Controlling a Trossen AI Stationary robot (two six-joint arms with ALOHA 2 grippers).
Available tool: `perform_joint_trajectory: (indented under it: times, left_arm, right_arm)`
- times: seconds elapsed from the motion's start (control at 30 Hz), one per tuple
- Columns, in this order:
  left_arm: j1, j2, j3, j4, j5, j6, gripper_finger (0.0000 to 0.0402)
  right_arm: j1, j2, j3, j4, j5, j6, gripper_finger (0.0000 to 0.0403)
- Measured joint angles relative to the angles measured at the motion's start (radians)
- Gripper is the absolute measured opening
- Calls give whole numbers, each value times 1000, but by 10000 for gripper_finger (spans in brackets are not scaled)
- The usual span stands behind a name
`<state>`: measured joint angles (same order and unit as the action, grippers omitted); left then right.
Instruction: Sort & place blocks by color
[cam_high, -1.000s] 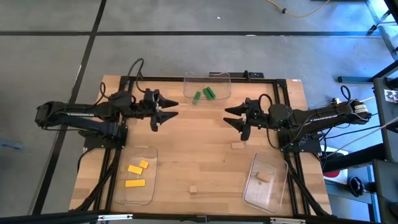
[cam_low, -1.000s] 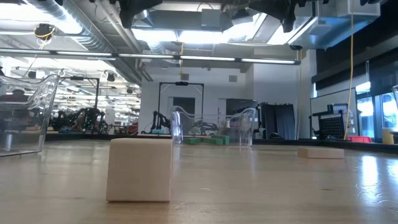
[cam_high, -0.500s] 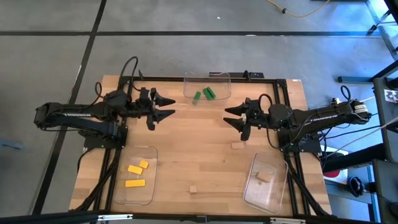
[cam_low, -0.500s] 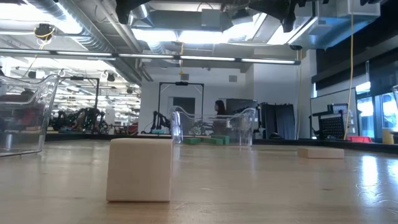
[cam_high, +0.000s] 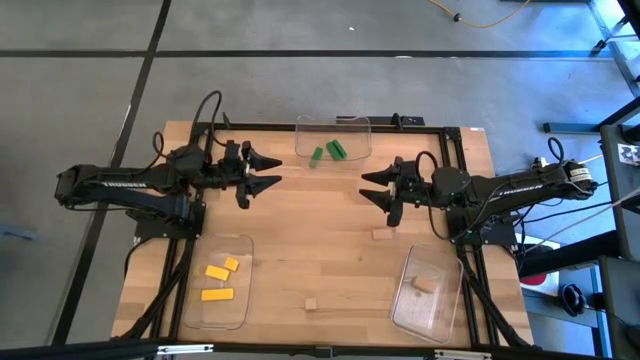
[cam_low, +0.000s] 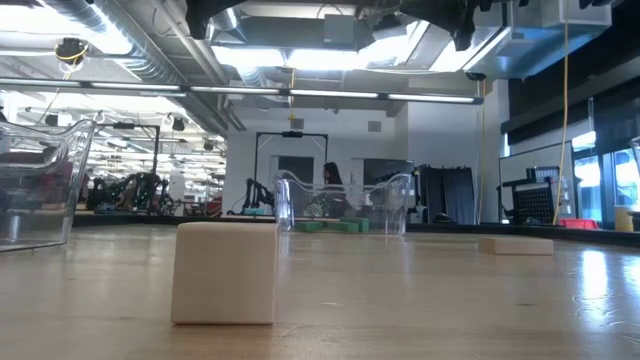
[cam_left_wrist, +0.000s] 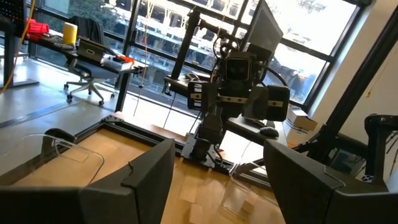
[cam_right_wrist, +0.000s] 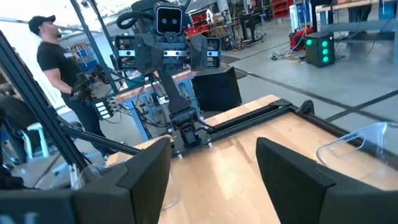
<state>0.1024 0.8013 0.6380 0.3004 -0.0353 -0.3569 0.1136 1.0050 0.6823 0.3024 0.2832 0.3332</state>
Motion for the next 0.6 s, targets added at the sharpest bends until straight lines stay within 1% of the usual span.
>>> perform_joint_trajectory:
  times: [0.1, 0.4, 0.47, 0.53, 0.6]
  left_arm:
    - [0, 0, 0, 0, 0, 0, 237]
    - [0, 0, 0, 0, 0, 0, 237]
    - [0, 0, -1, 0, 0, 0, 237]
    - [0, 0, -1, 0, 0, 0, 237]
    - [0, 0, -1, 0, 0, 0, 237]
  right_arm:
    - [0, 0, 0, 0, 1, -31, 239]
    - [0, 0, 0, 0, 1, -41, 239]
    - [0, 0, 0, 0, 2, -17, 239]
    - [0, 0, 0, -6, 2, 56, 239]
    - [-1, -1, 20, -91, 2, 143, 239]
